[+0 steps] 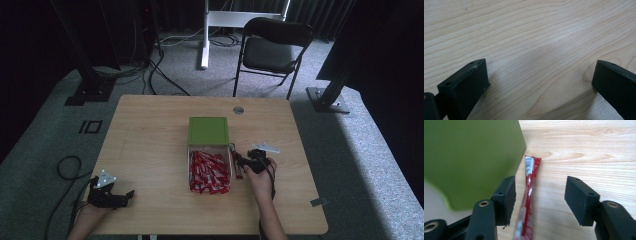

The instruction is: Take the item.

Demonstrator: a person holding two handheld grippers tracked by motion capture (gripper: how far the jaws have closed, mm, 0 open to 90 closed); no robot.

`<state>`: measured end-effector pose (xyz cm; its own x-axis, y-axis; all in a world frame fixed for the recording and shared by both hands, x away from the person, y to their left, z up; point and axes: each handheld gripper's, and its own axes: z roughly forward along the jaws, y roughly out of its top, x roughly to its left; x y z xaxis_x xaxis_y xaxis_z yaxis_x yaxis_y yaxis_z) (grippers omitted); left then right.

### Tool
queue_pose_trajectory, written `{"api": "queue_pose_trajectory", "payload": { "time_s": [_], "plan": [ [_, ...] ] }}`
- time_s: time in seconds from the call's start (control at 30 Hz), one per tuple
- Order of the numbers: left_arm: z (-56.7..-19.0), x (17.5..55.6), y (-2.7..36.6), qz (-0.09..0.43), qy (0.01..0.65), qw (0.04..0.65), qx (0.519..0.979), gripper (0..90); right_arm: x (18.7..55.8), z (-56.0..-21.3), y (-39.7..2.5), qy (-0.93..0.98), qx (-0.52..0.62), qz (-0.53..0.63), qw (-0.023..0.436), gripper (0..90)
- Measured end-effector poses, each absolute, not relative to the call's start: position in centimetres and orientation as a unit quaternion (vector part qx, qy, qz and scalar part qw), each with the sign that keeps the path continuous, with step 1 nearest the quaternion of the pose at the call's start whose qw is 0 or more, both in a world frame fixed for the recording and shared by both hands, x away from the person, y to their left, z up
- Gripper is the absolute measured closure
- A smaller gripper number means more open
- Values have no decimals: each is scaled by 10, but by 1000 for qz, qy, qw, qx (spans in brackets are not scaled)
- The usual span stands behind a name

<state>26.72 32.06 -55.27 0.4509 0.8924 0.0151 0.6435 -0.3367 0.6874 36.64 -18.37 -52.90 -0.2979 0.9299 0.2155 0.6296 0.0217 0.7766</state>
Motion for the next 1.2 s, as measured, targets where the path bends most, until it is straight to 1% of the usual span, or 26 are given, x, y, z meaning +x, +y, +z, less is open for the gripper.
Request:
{"api": "queue_pose_trajectory", "payload": {
  "time_s": [0.07,0.23,0.3,0.37,0.43,0.67,0.77,1.0,1.13,1.2],
  "plan": [
    [-553,267,321,200,484,311,793,15,362,-527,-189,699,555,409,190,374],
    [-553,267,321,200,484,311,793,15,355,-524,-204,700,550,414,191,312],
    [-553,267,321,200,484,311,793,15,352,-524,-211,695,553,418,192,263],
    [-553,267,321,200,484,311,793,15,350,-524,-217,693,555,418,192,254],
    [-553,267,321,200,484,311,793,15,347,-523,-225,692,558,416,192,221],
    [-553,267,321,200,483,311,793,15,333,-522,-252,698,555,403,205,195],
    [-553,267,321,200,483,311,793,15,327,-523,-262,699,553,408,199,195],
    [-553,267,321,200,483,311,793,15,314,-526,-275,722,534,391,203,195],
    [-553,267,321,200,483,311,793,15,306,-529,-280,724,518,405,210,195],
    [-553,267,321,200,483,311,793,15,303,-531,-282,730,513,403,205,195]
  ]
}}
